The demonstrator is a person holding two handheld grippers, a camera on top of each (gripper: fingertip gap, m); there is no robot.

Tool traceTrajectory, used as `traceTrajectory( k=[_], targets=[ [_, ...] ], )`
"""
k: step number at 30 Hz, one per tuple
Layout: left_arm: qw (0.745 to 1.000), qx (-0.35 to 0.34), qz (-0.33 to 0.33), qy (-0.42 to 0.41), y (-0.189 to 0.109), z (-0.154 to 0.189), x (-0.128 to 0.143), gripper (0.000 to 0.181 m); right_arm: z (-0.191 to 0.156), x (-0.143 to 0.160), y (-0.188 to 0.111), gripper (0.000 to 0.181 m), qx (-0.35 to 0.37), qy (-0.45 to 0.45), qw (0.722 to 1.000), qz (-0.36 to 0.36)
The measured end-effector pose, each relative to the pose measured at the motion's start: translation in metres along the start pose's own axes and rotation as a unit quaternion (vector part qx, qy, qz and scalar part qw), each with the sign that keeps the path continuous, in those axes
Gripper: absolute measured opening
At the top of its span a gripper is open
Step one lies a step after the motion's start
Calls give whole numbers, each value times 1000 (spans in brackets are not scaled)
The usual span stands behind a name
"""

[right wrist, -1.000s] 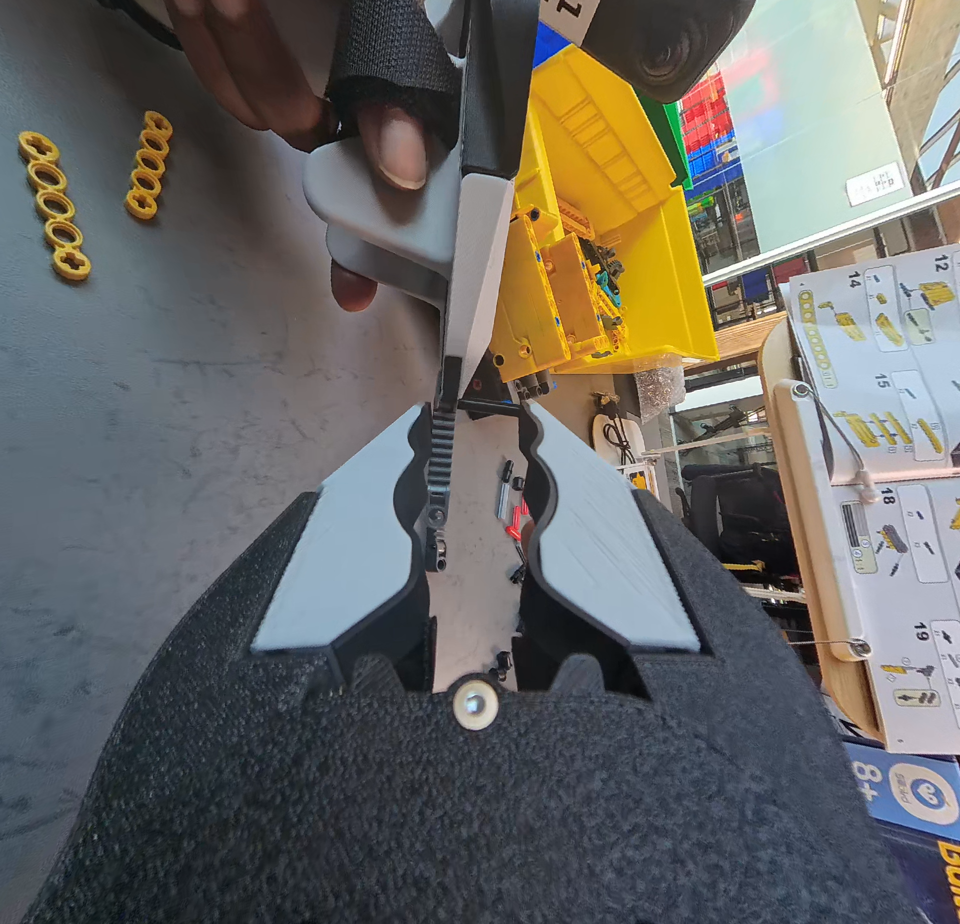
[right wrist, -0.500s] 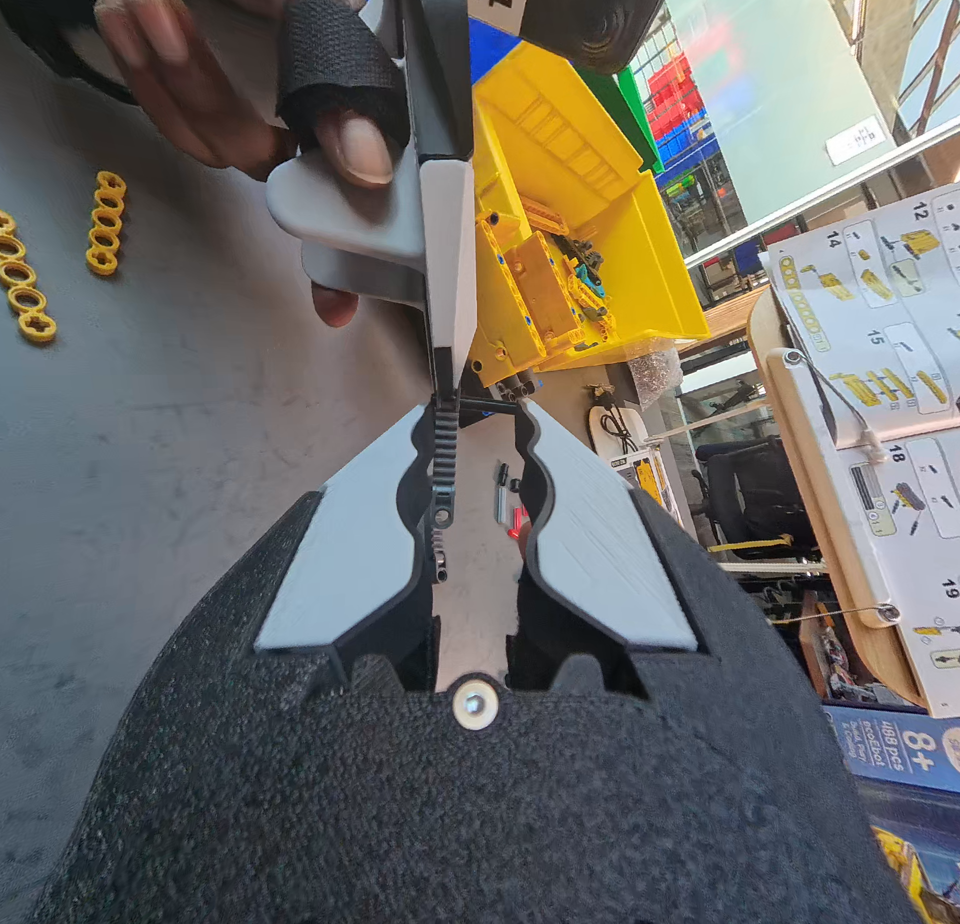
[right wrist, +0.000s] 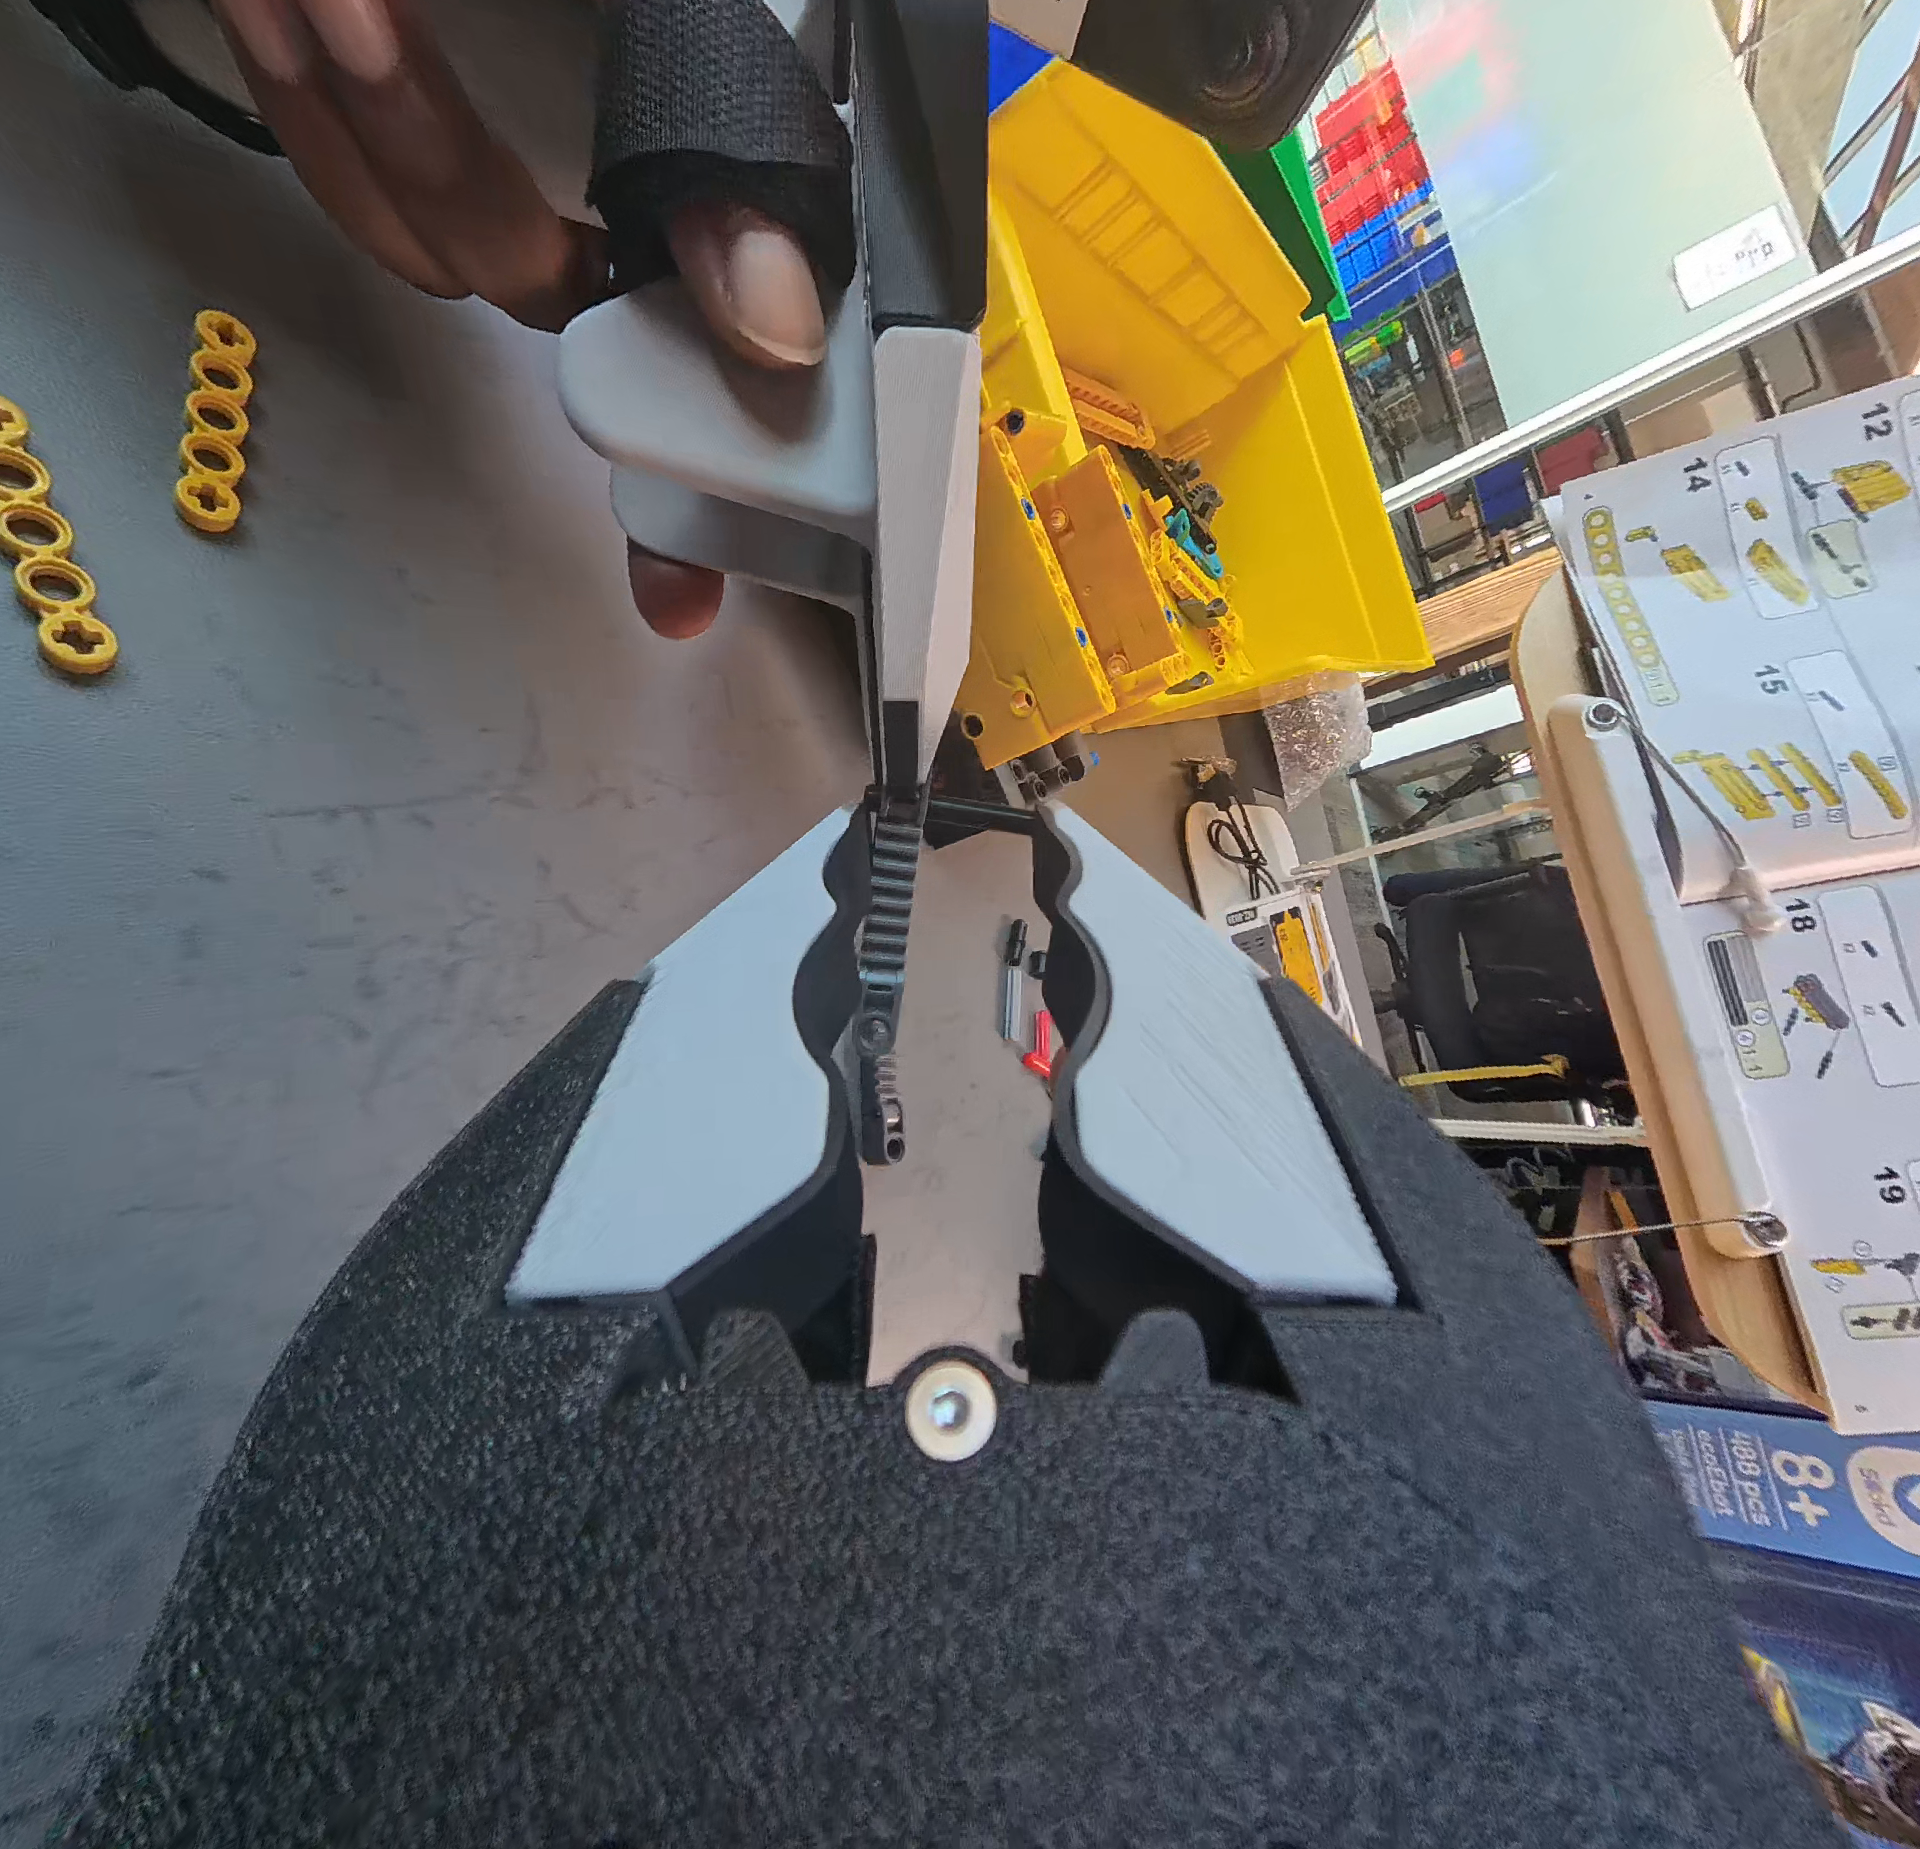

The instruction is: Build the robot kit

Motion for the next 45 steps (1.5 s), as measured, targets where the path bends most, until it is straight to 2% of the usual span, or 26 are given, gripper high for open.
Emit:
traceTrajectory(
  k=[6,16,17,18,27,32,34,38,45],
  targets=[
    [1000,15,-6,-10,1,1,1,6,-1,0,-3,30,0,-20,1000,19],
    [1000,8,-8,-11,-1,-1,2,6,-3,-1,0,27,4,-16,1000,11],
    [1000,9,-6,-12,-1,-1,1,6,-4,-1,0,26,3,-18,1000,8],
    [1000,13,0,-17,-2,-1,0,6,-7,-4,-1,11,1,-20,1000,16],
    [1000,17,9,-8,-6,2,-4,6,-4,-7,-2,9,17,-16,1000,20],
    [999,10,8,32,-7,11,-6,13,2,-8,-6,9,26,-12,999,33],
    [999,-11,8,51,-7,11,-6,7,2,-9,-7,10,35,-19,998,40],
    [998,-2,14,57,-10,16,-9,6,5,-12,-10,9,51,-18,997,53],
    [988,-37,-8,149,-11,27,-6,6,2,-18,-19,9,48,-33,995,75]
  ],
)
Point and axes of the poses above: each gripper's, where its closed fingertips meet, y out along the fingers, x out of its underside, z = x × y across the jaws, the point moved 4 cm from there along -y, back along the fingers, and after that the axes turned 10 degrees about -z, right-handed, at the moved point
